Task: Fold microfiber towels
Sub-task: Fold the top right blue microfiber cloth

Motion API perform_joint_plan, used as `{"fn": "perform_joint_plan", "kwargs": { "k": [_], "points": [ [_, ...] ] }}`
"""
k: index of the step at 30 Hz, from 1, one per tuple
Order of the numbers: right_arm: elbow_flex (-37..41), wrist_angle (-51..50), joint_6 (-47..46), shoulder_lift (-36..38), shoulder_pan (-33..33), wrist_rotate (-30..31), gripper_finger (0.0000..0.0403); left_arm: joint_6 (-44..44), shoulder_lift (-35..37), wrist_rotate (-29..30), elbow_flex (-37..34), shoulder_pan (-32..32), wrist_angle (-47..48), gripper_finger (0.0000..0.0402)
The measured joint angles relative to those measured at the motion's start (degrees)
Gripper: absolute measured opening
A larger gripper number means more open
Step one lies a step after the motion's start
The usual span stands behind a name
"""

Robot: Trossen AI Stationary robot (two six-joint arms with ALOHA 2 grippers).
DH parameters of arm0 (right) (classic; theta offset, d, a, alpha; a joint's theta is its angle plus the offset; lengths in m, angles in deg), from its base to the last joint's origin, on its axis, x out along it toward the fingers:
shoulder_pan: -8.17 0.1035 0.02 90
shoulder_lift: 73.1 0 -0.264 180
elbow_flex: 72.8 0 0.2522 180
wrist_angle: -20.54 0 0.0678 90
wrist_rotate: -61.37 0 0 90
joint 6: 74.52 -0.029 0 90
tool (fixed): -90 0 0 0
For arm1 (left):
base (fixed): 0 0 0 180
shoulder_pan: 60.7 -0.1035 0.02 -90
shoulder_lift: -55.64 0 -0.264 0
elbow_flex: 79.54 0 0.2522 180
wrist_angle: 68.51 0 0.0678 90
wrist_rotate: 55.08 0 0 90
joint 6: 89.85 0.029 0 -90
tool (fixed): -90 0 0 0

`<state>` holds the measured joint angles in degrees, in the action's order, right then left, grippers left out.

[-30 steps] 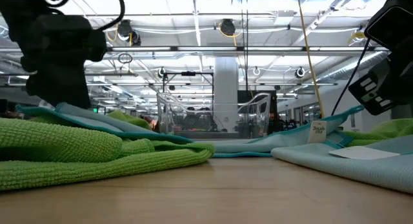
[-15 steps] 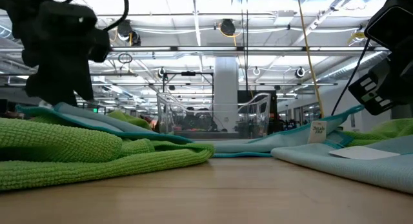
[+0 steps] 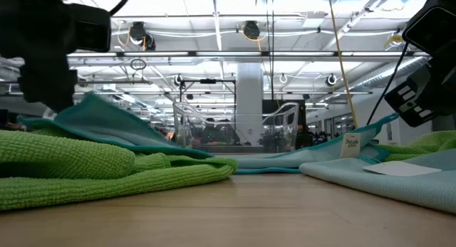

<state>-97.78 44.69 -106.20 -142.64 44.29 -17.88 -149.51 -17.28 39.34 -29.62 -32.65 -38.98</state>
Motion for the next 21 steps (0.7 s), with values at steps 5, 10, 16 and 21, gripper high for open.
{"fn": "perform_joint_plan", "kwargs": {
  "k": [5, 10, 16, 21],
  "points": [
    [0.0, 0.0, 0.0, 0.0, 0.0, 0.0, 0.0107, 0.0, 0.0, -0.1, 0.0, 4.3, 0.0, 0.0197],
    [0.0, 0.3, 0.0, 0.0, 0.0, 0.1, 0.0107, 2.5, 0.0, 3.0, 0.0, 7.4, -1.5, 0.0190],
    [0.0, 1.9, 0.0, 0.0, 0.0, 1.7, 0.0107, 9.7, 0.0, 13.5, 0.0, 9.7, -4.6, 0.0191],
    [0.0, 2.7, 0.0, 0.0, 0.0, 2.8, 0.0107, 18.8, -1.8, 22.4, 0.0, 12.7, -7.7, 0.0191]
  ]
}}
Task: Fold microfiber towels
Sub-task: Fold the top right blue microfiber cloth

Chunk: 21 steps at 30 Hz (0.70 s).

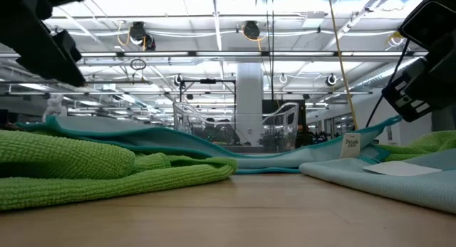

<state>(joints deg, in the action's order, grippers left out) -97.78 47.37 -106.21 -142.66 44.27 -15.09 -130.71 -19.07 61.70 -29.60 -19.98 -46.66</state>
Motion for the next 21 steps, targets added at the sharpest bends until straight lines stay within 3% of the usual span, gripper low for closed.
{"fn": "perform_joint_plan", "kwargs": {
  "k": [7, 16, 21],
  "points": [
    [0.0, 0.0, -0.1, 0.0, 0.0, 1.5, 0.0107, 10.3, -8.5, 2.1, 1.3, 2.8, -10.3, 0.0191],
    [0.0, 0.3, 0.0, 0.0, 0.0, 1.7, 0.0107, 7.8, -17.2, 5.3, 10.2, 3.1, 7.0, 0.0191],
    [0.0, 0.4, 0.8, 0.0, 0.0, 1.7, 0.0107, 7.2, -17.7, 5.3, 11.4, 3.1, 10.1, 0.0190]
  ]
}}
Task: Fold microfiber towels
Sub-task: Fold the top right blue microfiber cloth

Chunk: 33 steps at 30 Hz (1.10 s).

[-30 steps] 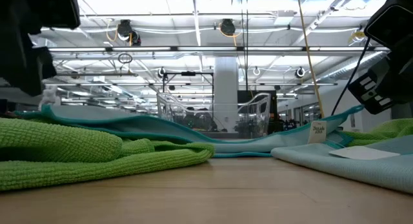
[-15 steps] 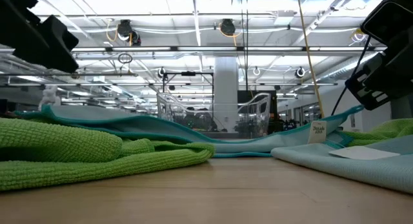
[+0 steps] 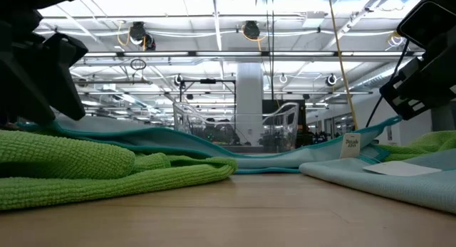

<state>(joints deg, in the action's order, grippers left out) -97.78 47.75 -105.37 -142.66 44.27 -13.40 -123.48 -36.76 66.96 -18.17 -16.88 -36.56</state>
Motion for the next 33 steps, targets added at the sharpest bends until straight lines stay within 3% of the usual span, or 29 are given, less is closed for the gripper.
{"fn": "perform_joint_plan", "kwargs": {
  "k": [5, 17, 33],
  "points": [
    [0.0, 0.0, 0.1, 0.0, 0.0, 0.0, 0.0107, -1.6, 0.0, -0.7, 0.0, 0.0, 2.9, 0.0162],
    [0.0, 0.0, 0.3, 0.0, 0.0, 0.0, 0.0107, 0.8, 0.2, -1.6, 0.0, 0.1, 4.3, 0.0008],
    [0.0, 0.0, 0.2, 0.0, 0.0, -0.2, 0.0107, 0.0, 4.5, -3.4, -0.1, 2.8, 9.4, 0.0006]
  ]
}}
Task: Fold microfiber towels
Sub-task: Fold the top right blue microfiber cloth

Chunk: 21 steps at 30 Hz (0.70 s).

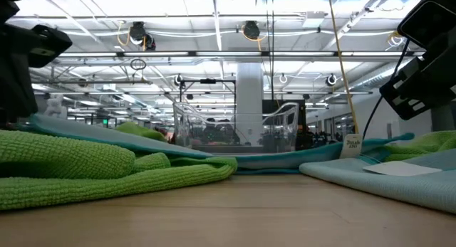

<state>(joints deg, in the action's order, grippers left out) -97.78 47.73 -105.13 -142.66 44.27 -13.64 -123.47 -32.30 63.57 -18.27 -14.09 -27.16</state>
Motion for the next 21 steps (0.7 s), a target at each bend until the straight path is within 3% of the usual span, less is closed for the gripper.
{"fn": "perform_joint_plan", "kwargs": {
  "k": [4, 11, 16, 21],
  "points": [
    [0.0, 0.0, 0.0, 0.0, 0.0, 0.0, 0.0107, -0.8, 0.0, 0.1, 0.0, 0.0, -1.0, 0.0016],
    [0.0, 0.0, 0.0, 0.0, 0.0, 0.0, 0.0107, -2.4, 0.0, 1.1, 0.0, 0.3, -0.6, 0.0123],
    [0.0, 0.0, -0.1, 0.0, 0.0, 0.0, 0.0107, 3.7, -0.4, 2.7, 0.0, 2.2, -0.3, 0.0180],
    [0.0, 0.0, -0.1, 0.0, 0.0, 0.0, 0.0107, 10.6, -2.2, 5.2, 0.0, 4.0, 1.1, 0.0197]
  ]
}}
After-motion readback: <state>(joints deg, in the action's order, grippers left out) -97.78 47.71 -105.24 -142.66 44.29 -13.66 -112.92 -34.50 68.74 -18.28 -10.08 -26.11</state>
